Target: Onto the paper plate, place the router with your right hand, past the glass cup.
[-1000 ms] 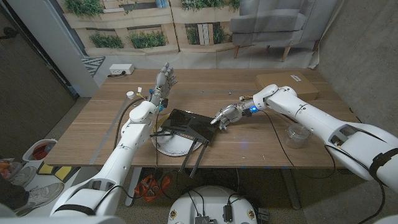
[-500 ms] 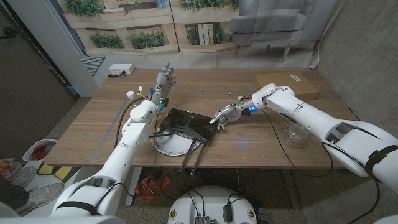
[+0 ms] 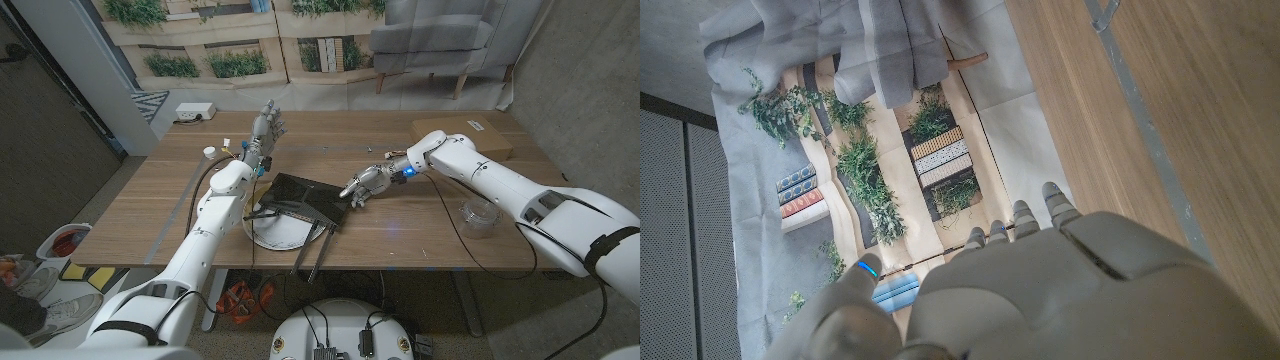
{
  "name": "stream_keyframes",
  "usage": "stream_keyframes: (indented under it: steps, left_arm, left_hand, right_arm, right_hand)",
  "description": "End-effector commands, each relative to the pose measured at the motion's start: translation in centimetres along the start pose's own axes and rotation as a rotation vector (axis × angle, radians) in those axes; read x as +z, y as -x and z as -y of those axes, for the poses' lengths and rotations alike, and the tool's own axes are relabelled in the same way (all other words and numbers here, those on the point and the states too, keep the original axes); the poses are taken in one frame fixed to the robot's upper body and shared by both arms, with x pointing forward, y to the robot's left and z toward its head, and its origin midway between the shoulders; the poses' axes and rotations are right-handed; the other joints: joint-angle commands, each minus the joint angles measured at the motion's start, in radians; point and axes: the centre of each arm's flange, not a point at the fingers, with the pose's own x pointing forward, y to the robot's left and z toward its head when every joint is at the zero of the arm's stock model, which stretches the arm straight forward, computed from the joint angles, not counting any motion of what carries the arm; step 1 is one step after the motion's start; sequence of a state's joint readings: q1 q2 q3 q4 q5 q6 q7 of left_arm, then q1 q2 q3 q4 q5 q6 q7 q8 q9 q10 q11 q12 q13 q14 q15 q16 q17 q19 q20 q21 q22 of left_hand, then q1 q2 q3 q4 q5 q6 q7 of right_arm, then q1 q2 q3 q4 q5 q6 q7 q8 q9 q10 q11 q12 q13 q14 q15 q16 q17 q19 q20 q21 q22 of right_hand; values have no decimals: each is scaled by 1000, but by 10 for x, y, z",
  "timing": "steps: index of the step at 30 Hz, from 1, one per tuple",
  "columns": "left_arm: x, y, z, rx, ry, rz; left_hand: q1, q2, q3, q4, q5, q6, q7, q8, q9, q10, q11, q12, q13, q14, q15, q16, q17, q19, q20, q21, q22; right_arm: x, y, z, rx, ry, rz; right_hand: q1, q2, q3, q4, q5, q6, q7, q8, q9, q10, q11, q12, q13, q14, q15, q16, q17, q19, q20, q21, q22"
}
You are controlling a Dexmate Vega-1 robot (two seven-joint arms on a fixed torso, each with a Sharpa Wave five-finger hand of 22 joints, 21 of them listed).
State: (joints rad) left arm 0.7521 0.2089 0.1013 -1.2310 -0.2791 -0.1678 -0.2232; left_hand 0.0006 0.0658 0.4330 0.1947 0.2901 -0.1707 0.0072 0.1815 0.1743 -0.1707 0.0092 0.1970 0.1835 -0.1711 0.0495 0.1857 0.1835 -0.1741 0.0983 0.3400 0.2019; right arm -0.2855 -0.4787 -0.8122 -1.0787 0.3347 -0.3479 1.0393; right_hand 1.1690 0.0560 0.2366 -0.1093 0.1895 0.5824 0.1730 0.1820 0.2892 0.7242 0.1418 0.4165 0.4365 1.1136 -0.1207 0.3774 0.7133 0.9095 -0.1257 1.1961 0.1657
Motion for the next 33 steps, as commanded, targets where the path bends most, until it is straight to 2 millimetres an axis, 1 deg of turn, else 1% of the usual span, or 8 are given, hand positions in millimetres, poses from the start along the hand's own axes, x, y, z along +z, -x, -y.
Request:
stream_keyframes:
  steps: [1, 6, 8, 12, 20, 21, 22, 33]
  left_arm:
    - [1, -1, 2, -3, -2, 1]
    - [2, 0, 2, -2, -3, 2]
    - [2, 0, 3, -4, -4, 2]
    - [3, 0, 3, -5, -5, 5]
    - [4, 1, 4, -8, -6, 8]
    - [4, 2, 4, -9, -6, 9]
    - [5, 2, 4, -9, -6, 9]
    - [7, 6, 5, -10, -8, 12]
  left_hand:
    - [-1, 115, -3, 0, 6, -141, 5, 3, 4, -231, 0, 6, 3, -216, 2, 6, 5, -74, 4, -3, 2]
    - [-1, 115, -3, 0, 6, -142, 5, 3, 4, -231, 0, 6, 3, -216, 2, 6, 5, -74, 4, -3, 2]
    - [-1, 115, -3, 0, 6, -141, 5, 3, 4, -231, -1, 6, 3, -216, 1, 6, 5, -73, 4, -3, 2]
    - [-1, 115, -3, 0, 6, -141, 5, 3, 4, -231, -1, 6, 3, -216, 1, 6, 5, -73, 4, -3, 2]
    - [0, 115, -3, 0, 6, -142, 4, 3, 4, -232, -1, 6, 3, -216, 2, 6, 5, -73, 3, -3, 3]
    - [0, 115, -3, 0, 6, -142, 4, 3, 4, -232, -1, 6, 3, -216, 2, 6, 5, -73, 3, -3, 2]
    - [0, 115, -3, 0, 6, -142, 4, 3, 4, -232, -1, 6, 3, -216, 2, 6, 5, -73, 3, -3, 3]
    - [0, 115, -3, 0, 6, -141, 4, 3, 4, -230, 1, 6, 3, -215, 1, 7, 5, -73, 3, -4, 3]
  right_arm:
    - [0, 17, 11, -11, 3, 2]
    - [-1, 16, 9, 10, 7, 4]
    - [0, 16, 9, 12, 8, 7]
    - [1, 17, 8, 6, 9, 13]
    - [2, 22, 9, -20, 18, 21]
    - [3, 23, 9, -25, 15, 24]
    - [3, 25, 9, -30, 15, 29]
    - [6, 36, 9, -83, 6, 79]
  right_hand:
    - [-33, -15, -28, 3, 9, -58, 23, 8, 22, -118, 31, 16, 49, -121, 9, -33, -3, 0, -62, -16, 7]
    - [-113, -18, -68, 33, 18, -129, 35, 8, 33, -230, 65, 7, 55, -237, 53, -90, -15, -31, -28, -51, 4]
    - [-141, -37, -86, 38, 25, -176, 35, 3, 31, -282, 75, -20, 33, -279, 78, -123, -37, -26, -18, -65, 3]
    - [-174, -48, -101, 48, 31, -187, 36, 8, 26, -297, 75, -35, 13, -297, 84, -141, -58, -29, -15, -83, 3]
    - [-190, -60, -116, 44, 45, -222, 36, 11, 13, -328, 76, -67, -29, -381, 117, -174, -97, -55, 5, -134, 3]
    - [-192, -60, -117, 44, 47, -221, 36, 12, 12, -327, 76, -68, -31, -387, 120, -175, -101, -66, 11, -143, 2]
    - [-195, -57, -120, 43, 51, -219, 36, 15, 8, -325, 76, -67, -35, -402, 124, -175, -111, -91, 39, -168, 2]
    - [-200, -40, -125, 37, 65, -198, 35, 20, -6, -319, 74, -66, -51, -444, 143, -173, -159, -202, 123, -305, -3]
